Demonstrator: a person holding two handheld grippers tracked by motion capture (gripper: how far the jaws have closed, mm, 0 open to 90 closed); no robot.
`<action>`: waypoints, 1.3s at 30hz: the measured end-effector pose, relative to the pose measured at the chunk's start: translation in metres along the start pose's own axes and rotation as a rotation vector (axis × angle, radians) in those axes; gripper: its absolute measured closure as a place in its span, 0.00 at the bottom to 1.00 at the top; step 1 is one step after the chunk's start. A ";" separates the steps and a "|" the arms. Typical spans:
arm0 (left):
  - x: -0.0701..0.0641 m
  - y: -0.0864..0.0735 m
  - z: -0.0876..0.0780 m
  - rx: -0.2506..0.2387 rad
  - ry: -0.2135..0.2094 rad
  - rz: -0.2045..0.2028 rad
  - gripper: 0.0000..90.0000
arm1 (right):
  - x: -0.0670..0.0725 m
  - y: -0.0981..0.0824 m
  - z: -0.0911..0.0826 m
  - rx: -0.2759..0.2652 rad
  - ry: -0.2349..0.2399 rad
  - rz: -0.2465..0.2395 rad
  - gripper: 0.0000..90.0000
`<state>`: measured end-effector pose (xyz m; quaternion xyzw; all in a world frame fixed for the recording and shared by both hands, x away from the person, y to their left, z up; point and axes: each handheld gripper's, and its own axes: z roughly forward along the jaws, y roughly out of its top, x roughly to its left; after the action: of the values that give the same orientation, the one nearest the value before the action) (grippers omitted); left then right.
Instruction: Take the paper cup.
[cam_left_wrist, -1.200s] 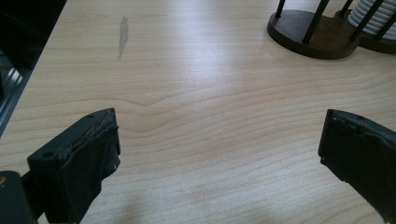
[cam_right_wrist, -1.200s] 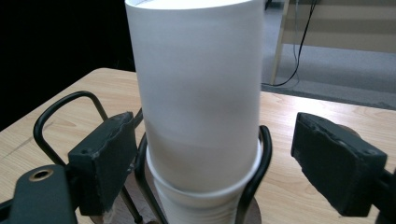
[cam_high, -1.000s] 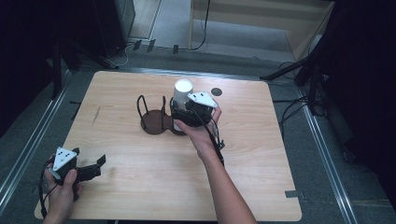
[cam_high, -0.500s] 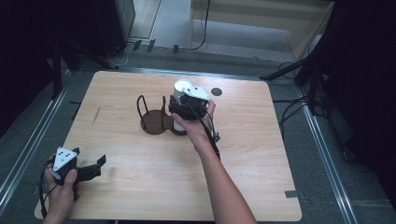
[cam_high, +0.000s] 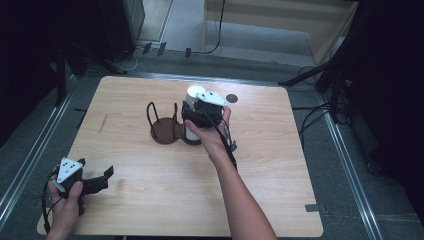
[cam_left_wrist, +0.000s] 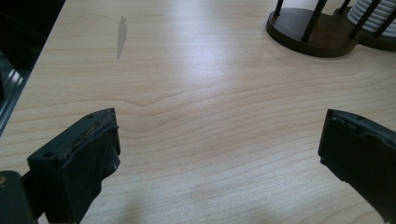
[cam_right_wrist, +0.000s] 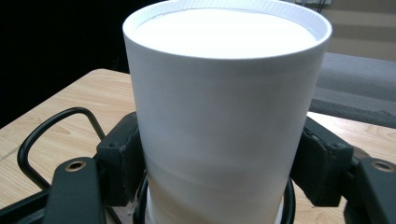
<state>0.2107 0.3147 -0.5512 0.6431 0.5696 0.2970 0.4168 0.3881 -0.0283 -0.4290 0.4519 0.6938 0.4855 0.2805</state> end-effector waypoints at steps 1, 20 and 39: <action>0.000 0.000 0.000 0.000 0.000 0.001 0.00 | 0.000 0.000 0.000 -0.001 0.001 -0.005 0.30; 0.000 0.000 0.001 0.005 -0.007 0.005 0.00 | -0.001 0.005 -0.003 -0.012 0.011 -0.022 0.31; 0.000 0.000 0.001 0.006 -0.009 0.004 0.00 | -0.001 0.011 -0.005 -0.024 0.013 -0.026 0.32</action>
<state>0.2116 0.3147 -0.5513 0.6468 0.5674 0.2932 0.4168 0.3887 -0.0300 -0.4168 0.4362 0.6955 0.4933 0.2877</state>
